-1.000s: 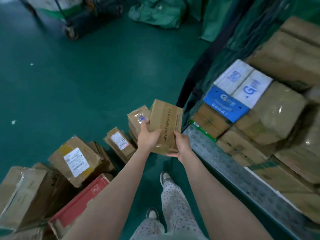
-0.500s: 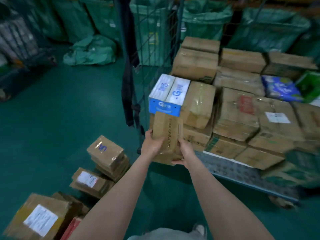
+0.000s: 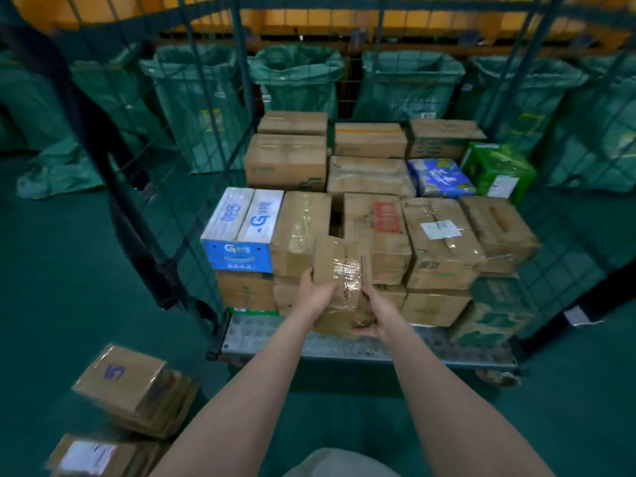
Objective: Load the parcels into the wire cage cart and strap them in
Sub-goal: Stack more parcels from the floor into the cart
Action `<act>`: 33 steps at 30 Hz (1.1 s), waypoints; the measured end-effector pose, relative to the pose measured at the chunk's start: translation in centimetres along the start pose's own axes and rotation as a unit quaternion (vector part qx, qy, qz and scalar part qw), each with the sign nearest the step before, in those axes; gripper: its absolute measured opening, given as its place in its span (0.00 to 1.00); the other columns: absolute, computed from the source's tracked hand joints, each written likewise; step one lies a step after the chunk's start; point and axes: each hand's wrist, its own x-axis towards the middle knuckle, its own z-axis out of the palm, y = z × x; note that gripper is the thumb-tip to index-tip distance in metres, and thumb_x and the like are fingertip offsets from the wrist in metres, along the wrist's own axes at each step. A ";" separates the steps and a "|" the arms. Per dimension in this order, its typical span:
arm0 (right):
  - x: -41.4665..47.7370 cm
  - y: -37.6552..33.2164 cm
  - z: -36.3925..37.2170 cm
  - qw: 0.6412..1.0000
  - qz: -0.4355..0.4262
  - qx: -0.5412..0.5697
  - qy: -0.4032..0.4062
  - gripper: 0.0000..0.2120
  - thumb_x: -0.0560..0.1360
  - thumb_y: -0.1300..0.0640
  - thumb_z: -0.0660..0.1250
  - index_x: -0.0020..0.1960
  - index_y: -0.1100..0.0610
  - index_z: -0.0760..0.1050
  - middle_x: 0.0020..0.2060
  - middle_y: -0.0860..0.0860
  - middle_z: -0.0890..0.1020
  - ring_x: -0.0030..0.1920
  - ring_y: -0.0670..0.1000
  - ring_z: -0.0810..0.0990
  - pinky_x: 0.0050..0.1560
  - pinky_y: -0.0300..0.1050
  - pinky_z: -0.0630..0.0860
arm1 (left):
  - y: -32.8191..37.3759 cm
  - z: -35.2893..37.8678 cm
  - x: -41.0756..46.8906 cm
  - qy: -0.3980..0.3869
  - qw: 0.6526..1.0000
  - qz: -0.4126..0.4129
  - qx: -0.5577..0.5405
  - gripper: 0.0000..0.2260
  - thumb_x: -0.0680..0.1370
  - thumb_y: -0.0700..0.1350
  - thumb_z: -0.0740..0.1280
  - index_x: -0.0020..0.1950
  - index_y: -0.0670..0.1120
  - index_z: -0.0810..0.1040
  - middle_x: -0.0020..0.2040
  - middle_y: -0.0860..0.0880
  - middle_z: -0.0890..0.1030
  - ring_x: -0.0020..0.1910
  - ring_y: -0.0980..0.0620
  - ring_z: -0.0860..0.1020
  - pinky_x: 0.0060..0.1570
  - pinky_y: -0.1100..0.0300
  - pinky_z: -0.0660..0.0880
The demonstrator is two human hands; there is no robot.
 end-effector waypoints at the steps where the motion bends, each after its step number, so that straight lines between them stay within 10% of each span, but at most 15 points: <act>1: 0.2 -0.3 -1.1 1.000 0.000 0.011 0.004 0.20 0.79 0.49 0.61 0.67 0.57 0.67 0.65 0.59 0.72 0.63 0.64 0.72 0.50 0.63 0.77 | 0.6 1.1 0.2 -0.008 1.000 0.002 0.003 0.27 0.77 0.45 0.65 0.75 0.47 0.61 0.68 0.46 0.73 0.65 0.46 0.72 0.59 0.61 0.67; 24: 4.3 -3.4 -24.6 0.981 0.000 0.132 0.145 0.15 0.80 0.56 0.59 0.65 0.60 0.69 0.58 0.57 0.75 0.63 0.64 0.72 0.56 0.67 0.74 | 5.2 26.2 1.7 -0.191 0.980 -0.016 0.051 0.30 0.74 0.47 0.67 0.75 0.54 0.61 0.65 0.50 0.75 0.60 0.47 0.75 0.59 0.54 0.74; 33: 8.4 -8.6 -28.9 0.973 0.071 0.134 0.174 0.21 0.77 0.45 0.61 0.66 0.55 0.70 0.63 0.59 0.75 0.61 0.65 0.73 0.54 0.68 0.74 | 9.2 33.1 7.6 -0.268 0.958 0.004 0.101 0.24 0.74 0.49 0.67 0.70 0.51 0.69 0.56 0.52 0.78 0.50 0.52 0.77 0.49 0.58 0.75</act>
